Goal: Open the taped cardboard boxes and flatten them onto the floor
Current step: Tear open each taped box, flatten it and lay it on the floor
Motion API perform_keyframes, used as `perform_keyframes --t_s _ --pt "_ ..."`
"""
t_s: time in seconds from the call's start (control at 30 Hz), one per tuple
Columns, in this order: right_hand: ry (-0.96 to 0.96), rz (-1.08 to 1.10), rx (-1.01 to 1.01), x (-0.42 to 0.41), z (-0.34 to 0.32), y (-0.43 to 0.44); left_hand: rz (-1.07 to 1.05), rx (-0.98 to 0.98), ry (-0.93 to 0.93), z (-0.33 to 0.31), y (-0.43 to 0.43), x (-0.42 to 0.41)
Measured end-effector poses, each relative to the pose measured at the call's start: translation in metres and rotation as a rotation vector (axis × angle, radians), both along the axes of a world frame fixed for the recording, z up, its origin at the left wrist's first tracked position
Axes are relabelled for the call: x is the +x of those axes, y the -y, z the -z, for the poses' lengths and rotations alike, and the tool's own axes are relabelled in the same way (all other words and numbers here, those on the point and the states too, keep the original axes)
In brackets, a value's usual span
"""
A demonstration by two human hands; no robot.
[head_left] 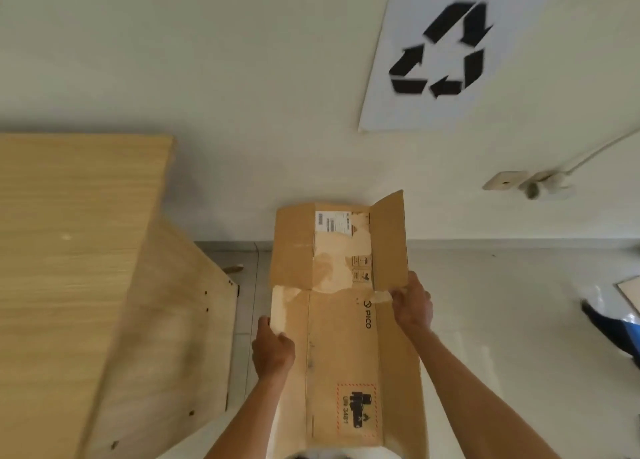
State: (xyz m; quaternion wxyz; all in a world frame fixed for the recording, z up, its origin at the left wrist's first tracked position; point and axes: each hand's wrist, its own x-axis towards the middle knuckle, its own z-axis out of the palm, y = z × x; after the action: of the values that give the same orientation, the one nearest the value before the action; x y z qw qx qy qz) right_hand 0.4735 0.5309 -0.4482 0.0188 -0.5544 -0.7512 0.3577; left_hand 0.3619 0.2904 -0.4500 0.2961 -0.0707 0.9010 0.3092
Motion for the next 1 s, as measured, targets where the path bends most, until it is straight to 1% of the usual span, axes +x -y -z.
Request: perform_keyframes --t_s 0.2,0.33,0.43,0.53,0.67,0.73,0.8,0.83,0.9,1.0 --pt "0.014 -0.145 -0.002 -0.022 0.191 -0.028 -0.041 -0.025 0.024 0.197 -0.007 -0.004" --pt "-0.013 -0.101 -0.073 -0.026 0.296 -0.044 -0.064 -0.028 0.035 0.309 -0.003 -0.02" --pt "0.034 -0.064 -0.063 -0.016 0.361 -0.039 -0.089 -0.033 0.029 0.372 0.008 -0.026" --pt "0.025 0.008 -0.048 -0.004 0.393 -0.036 -0.109 0.021 0.0 0.401 0.014 -0.032" --pt "-0.022 0.084 -0.063 0.015 0.393 -0.054 -0.086 0.1 0.01 0.405 0.009 -0.035" --pt "0.018 0.142 -0.052 0.026 0.388 -0.065 0.0 0.082 0.053 0.407 0.005 -0.026" --pt "0.064 0.202 -0.007 0.035 0.387 -0.074 0.186 0.039 0.113 0.412 -0.001 -0.015" --pt "0.086 0.207 0.029 0.039 0.389 -0.075 0.243 0.032 0.144 0.414 -0.005 -0.011" --pt "0.158 0.141 0.11 0.047 0.396 -0.066 0.251 0.051 0.181 0.421 -0.01 -0.005" --pt "0.272 -0.113 0.233 0.062 0.422 -0.02 0.178 0.083 0.138 0.436 -0.009 -0.002"
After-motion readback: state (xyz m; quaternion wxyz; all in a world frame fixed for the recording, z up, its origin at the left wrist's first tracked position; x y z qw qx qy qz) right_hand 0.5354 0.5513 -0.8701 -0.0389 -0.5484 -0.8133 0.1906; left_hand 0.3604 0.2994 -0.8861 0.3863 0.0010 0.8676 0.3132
